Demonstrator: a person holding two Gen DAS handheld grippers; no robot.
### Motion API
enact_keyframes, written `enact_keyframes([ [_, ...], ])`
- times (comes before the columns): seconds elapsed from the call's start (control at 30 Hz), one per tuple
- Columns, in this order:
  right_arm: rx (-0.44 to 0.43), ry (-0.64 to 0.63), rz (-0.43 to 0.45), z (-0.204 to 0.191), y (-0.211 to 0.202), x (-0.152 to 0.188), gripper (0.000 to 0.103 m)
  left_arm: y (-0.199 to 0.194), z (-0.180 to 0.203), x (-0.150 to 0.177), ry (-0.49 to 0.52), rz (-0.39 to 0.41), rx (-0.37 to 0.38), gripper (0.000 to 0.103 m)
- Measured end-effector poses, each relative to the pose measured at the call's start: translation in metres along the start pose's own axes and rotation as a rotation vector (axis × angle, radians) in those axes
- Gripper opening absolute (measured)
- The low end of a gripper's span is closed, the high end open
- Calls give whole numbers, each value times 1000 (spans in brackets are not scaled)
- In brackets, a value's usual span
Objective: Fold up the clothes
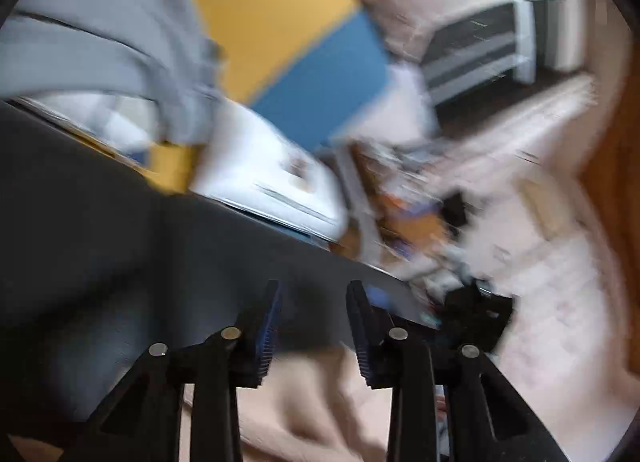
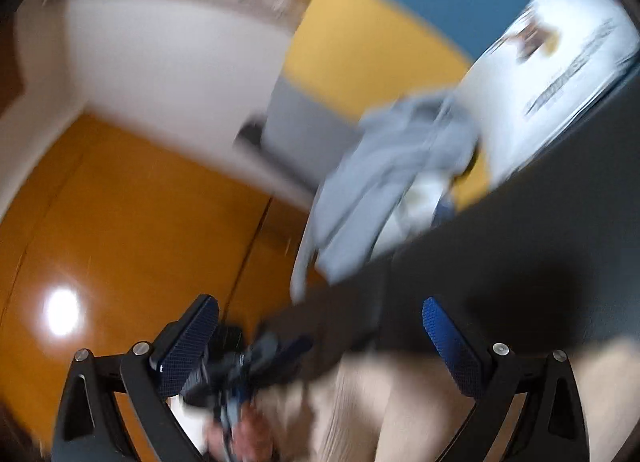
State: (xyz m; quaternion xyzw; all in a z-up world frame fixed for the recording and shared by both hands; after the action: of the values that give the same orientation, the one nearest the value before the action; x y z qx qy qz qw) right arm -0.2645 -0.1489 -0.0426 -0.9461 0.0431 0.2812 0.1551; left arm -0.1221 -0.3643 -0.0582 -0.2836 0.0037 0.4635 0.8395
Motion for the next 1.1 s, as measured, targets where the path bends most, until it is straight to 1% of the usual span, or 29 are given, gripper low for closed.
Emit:
enact_keyframes([
  [0.03,44,14,6,5,-1,-8,103,-3,2,1,29,-16,-4,32],
  [0.1,60,-35,-53,-1,-5,-5,103,-4,6,16,102,-93,-26,37],
  [0.13,67,-82,-99,-7,-8,3,103,-3,3,26,119,-137,-39,37],
  [0.2,100,-137,-192,-8,-18,30,103,1,-9,47,129,-226,-64,39],
  [0.27,136,-177,-282,-6,-28,58,103,2,-28,69,113,-287,-83,40],
  [0.3,159,-188,-321,-3,-33,73,103,3,-35,78,100,-304,-88,41],
  [0.37,197,-178,-368,7,-40,93,103,3,-47,93,80,-322,-96,44],
  [0.4,205,-177,-387,9,-41,103,103,3,-52,98,72,-319,-111,45],
  [0.47,211,-188,-418,10,-40,119,103,0,-56,107,67,-313,-113,45],
  [0.53,226,-238,-431,4,-37,130,103,-1,-57,113,84,-299,-112,45],
  [0.57,227,-270,-439,-1,-34,134,100,-1,-57,116,85,-300,-104,46],
  [0.6,230,-299,-449,-5,-30,138,90,1,-56,117,81,-306,-93,46],
  [0.63,232,-329,-459,-9,-26,142,78,3,-55,117,77,-312,-84,46],
  [0.67,242,-357,-471,-13,-20,144,73,5,-53,117,76,-311,-77,46],
  [0.7,249,-372,-471,-14,-17,144,67,9,-51,116,78,-304,-71,44],
  [0.73,251,-378,-464,-14,-16,145,65,12,-48,115,80,-298,-65,43],
  [0.77,253,-384,-456,-14,-15,146,63,16,-45,115,95,-292,-69,35],
  [0.8,250,-376,-444,-13,-16,145,56,20,-43,115,115,-289,-84,17],
  [0.83,238,-361,-430,-13,-18,143,46,23,-41,116,124,-295,-87,8],
  [0.87,224,-348,-415,-14,-20,140,42,24,-37,116,124,-303,-62,4],
  [0.93,191,-320,-376,-15,-21,129,35,19,-26,109,126,-289,22,4],
  [1.03,125,-272,-287,-19,-13,97,35,11,-15,84,87,-232,124,4],
  [1.1,82,-240,-228,-22,-8,75,35,11,-11,52,37,-153,144,4],
])
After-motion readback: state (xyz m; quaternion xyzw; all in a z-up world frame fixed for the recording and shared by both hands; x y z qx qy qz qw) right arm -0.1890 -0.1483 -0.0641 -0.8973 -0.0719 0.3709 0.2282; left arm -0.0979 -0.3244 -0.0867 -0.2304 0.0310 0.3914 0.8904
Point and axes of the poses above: each gripper's, at about its wrist camera, not at the fingertips, and y roughly the way its jaws point, z to its right, x to its underside, the point moved 4 cm from there along y, roughly the way its jaws point, and after that the axes turned 10 degrees about -y, right-handed, at the moved point
